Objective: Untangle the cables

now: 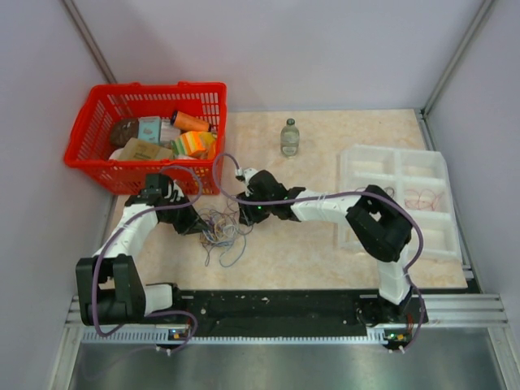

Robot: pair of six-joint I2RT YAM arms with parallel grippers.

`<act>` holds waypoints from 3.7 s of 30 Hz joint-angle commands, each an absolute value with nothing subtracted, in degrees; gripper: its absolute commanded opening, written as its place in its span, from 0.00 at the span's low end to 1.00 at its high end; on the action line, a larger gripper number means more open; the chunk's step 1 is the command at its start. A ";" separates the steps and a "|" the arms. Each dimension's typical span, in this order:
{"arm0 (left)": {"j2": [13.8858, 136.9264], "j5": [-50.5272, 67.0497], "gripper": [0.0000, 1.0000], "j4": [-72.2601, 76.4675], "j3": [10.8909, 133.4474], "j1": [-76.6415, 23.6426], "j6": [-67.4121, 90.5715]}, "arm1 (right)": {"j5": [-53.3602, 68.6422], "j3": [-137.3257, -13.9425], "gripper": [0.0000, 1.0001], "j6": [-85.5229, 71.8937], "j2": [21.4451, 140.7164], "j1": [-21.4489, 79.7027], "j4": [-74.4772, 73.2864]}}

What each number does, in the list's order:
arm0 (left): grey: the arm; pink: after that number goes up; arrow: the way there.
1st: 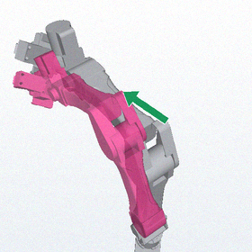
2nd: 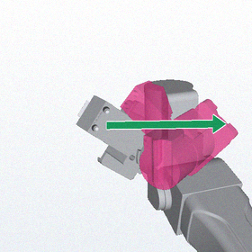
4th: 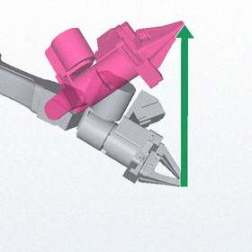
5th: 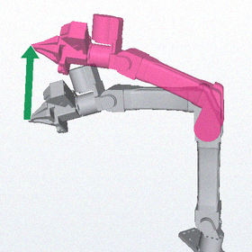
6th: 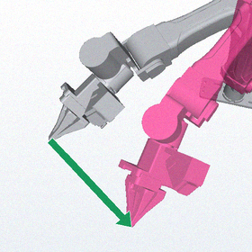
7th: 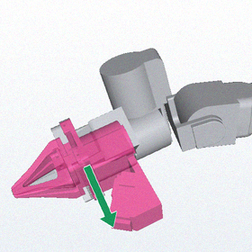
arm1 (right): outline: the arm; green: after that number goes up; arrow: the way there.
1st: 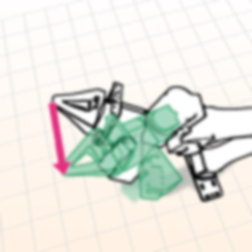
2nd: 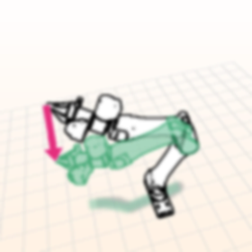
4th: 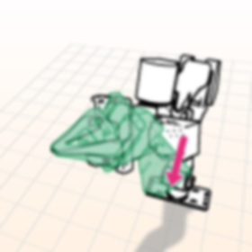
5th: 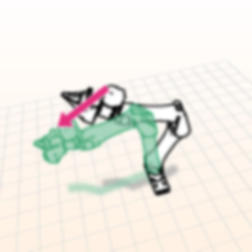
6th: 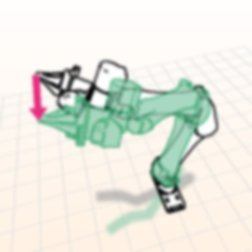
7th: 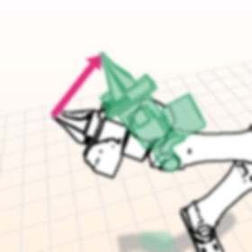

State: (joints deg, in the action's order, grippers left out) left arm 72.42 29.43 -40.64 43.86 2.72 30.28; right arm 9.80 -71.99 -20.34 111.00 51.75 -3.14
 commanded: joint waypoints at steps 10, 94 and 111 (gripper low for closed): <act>72.51 26.99 0.33 -39.46 43.33 2.55 31.90 | -9.30 -76.11 0.00 -17.66 112.68 58.44 -4.21; 74.18 10.55 0.01 -39.73 46.76 0.44 25.58 | -60.39 -124.74 0.00 7.32 76.91 7.22 -37.53; 73.92 11.60 0.02 -39.20 46.32 0.26 25.31 | -55.37 -136.40 0.00 4.57 81.03 2.90 -40.69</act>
State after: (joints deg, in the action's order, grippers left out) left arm 74.50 10.33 -41.04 45.23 0.64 26.79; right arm -54.48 -131.85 2.98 82.63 3.57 -42.41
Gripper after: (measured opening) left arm 0.098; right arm 0.005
